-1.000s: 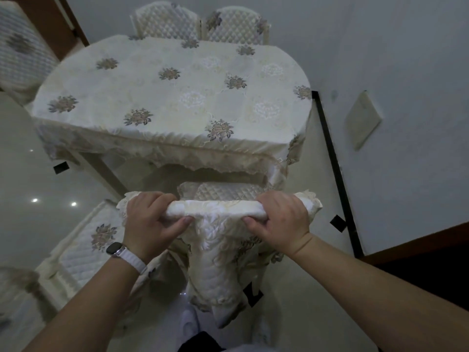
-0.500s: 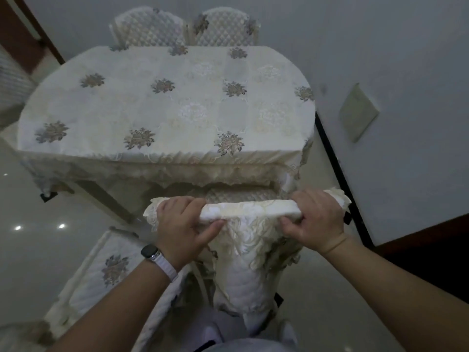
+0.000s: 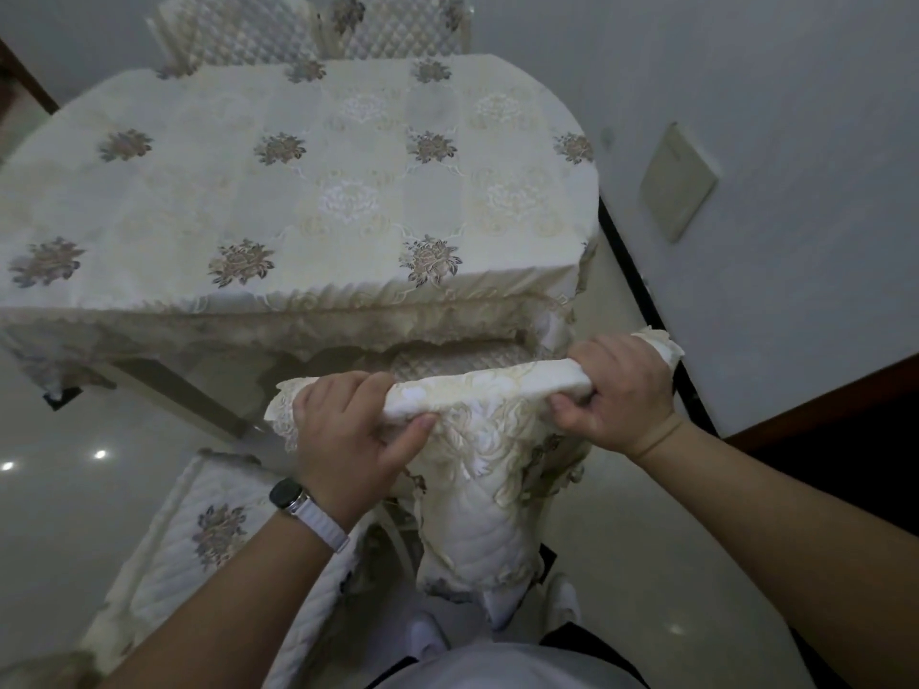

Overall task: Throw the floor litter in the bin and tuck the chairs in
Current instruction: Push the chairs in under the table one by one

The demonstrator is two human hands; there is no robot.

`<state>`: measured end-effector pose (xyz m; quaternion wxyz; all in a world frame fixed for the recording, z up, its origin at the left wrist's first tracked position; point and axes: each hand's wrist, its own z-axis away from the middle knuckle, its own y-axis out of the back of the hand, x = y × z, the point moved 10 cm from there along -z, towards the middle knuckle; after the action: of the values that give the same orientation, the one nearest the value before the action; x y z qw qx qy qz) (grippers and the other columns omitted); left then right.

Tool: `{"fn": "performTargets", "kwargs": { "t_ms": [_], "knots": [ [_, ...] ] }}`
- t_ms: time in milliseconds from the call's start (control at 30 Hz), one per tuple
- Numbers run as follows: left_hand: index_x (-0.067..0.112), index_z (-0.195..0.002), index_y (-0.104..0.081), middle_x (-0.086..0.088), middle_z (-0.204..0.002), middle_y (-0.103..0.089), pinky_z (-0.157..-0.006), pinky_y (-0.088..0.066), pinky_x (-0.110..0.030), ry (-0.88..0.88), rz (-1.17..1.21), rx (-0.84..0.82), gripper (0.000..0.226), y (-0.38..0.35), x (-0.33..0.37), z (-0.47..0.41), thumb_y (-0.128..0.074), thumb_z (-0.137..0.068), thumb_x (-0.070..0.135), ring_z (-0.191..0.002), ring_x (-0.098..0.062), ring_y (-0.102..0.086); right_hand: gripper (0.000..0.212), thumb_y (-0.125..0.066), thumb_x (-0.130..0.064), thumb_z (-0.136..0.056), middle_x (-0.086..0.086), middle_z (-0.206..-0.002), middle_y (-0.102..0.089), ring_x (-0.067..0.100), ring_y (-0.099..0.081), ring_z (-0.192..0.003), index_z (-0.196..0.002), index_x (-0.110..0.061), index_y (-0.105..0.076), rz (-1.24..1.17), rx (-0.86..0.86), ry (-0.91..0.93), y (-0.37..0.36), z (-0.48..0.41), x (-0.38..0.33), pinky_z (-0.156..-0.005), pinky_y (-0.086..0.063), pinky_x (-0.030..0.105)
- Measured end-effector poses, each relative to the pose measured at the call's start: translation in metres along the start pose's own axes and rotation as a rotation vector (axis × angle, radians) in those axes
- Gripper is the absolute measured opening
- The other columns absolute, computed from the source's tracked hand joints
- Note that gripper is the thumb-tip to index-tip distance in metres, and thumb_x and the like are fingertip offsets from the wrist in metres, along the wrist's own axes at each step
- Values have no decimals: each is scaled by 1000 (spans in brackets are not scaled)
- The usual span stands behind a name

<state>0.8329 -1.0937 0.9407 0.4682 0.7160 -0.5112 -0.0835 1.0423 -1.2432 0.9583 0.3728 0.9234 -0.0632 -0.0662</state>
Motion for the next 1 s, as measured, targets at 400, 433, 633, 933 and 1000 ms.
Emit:
{"fn": "performTargets", "kwargs": {
  "t_ms": [400, 433, 633, 933, 1000],
  "knots": [
    [11, -90, -70, -7, -87, -65, -78, -38, -42, 90, -89, 69, 52, -22, 31, -7, -56, -82, 60, -85, -26, -55, 58, -42, -59, -89, 9, -67, -50, 27, -46, -59, -74, -6, -60, -153, -81, 40, -16, -15, 51, -53, -35, 38],
    [11, -90, -70, -7, -87, -65, -78, -38, -42, 87, -102, 77, 51, -23, 35, -5, -56, -82, 60, -84, -27, -55, 57, -44, -58, -88, 9, -67, -51, 27, -46, -58, -74, -5, -60, -156, -84, 42, -16, -12, 54, -53, -36, 38],
    [11, -86, -70, -8, -85, -65, -77, -39, -43, 54, -133, 79, 51, -35, 43, -1, -57, -80, 60, -80, -29, -57, 51, -50, -55, -84, 10, -69, -51, 27, -46, -60, -77, -6, -58, -155, -117, 41, -16, 3, 62, -55, -34, 36],
    [11, -85, -69, -8, -84, -64, -78, -41, -45, 48, -115, 58, 50, -39, 10, -23, -56, -80, 59, -82, -30, -58, 53, -48, -56, -86, 10, -70, -49, 28, -46, -60, -78, -5, -59, -125, -131, 13, -32, -15, 51, -56, -29, 33],
    [11, -85, -68, -8, -84, -64, -78, -41, -44, 31, -108, 66, 50, -38, 5, -24, -56, -80, 59, -82, -29, -58, 53, -48, -56, -85, 10, -70, -50, 28, -46, -61, -79, -5, -60, -110, -130, 12, -34, -15, 48, -57, -27, 33]
  ]
}}
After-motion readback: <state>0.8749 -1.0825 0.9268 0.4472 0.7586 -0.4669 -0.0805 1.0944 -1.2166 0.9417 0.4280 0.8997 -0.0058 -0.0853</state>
